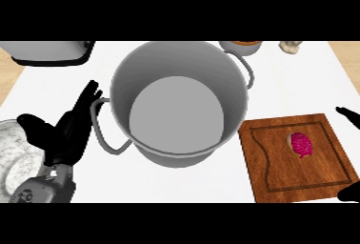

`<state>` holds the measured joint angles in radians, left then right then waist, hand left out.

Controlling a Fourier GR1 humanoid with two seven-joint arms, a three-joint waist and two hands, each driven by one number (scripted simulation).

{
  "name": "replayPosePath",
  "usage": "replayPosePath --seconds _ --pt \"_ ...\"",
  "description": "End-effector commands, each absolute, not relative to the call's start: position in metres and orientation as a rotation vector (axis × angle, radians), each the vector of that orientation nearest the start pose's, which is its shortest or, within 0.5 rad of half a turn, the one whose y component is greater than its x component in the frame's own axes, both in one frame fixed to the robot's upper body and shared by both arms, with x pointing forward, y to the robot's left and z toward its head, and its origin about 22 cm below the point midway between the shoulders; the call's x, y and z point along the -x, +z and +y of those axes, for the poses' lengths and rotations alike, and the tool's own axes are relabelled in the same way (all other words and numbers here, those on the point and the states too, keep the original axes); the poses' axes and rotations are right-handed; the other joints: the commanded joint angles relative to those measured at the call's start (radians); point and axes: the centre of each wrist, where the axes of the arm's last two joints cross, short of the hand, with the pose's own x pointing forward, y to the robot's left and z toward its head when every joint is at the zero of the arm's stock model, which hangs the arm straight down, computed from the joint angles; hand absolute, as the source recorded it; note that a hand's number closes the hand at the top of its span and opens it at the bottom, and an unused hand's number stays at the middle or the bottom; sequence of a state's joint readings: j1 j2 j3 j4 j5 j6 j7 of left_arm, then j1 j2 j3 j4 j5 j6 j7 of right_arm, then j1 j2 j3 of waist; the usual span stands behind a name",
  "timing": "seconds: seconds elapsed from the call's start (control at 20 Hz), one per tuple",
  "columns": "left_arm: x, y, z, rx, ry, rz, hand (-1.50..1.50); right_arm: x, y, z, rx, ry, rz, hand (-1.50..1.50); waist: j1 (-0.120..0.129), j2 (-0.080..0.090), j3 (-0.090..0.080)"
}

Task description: Pick the cupcake from the cutting board and place it in the pot

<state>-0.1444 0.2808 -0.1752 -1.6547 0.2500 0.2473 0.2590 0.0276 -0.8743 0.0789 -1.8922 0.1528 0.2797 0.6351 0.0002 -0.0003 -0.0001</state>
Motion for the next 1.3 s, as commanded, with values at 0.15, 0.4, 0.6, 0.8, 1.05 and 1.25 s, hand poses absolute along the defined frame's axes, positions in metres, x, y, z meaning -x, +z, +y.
replayPosePath --seconds 0.15,0.4,0.6,0.8,1.05,1.25 --pt "-0.264 0.074 0.203 0.0 -0.01 -1.468 0.0 -0.218 0.133 -0.311 0.758 0.87 -0.985 -1.5 -0.005 -0.001 0.0" --pt "-0.256 0.06 0.224 -0.01 -0.009 -1.452 0.0 -0.24 0.139 -0.294 0.765 0.836 -0.979 -1.5 0.002 0.0 0.0" --pt "-0.266 0.068 0.224 -0.005 -0.013 -1.458 0.0 -0.234 0.118 -0.287 0.765 0.818 -0.927 -1.5 0.0 0.0 0.0" --pt "-0.284 0.059 0.23 -0.003 -0.014 -1.467 0.0 -0.251 0.121 -0.279 0.836 0.847 -0.855 -1.5 -0.001 0.001 0.0" --pt "-0.264 0.061 0.219 -0.014 -0.01 -1.475 0.0 -0.265 0.108 -0.314 0.813 0.863 -0.811 -1.5 0.001 0.0 0.0" --pt "-0.245 0.072 0.226 0.001 -0.011 -1.473 0.0 -0.275 0.08 -0.285 0.797 0.915 -0.789 -1.5 0.006 -0.001 0.0"
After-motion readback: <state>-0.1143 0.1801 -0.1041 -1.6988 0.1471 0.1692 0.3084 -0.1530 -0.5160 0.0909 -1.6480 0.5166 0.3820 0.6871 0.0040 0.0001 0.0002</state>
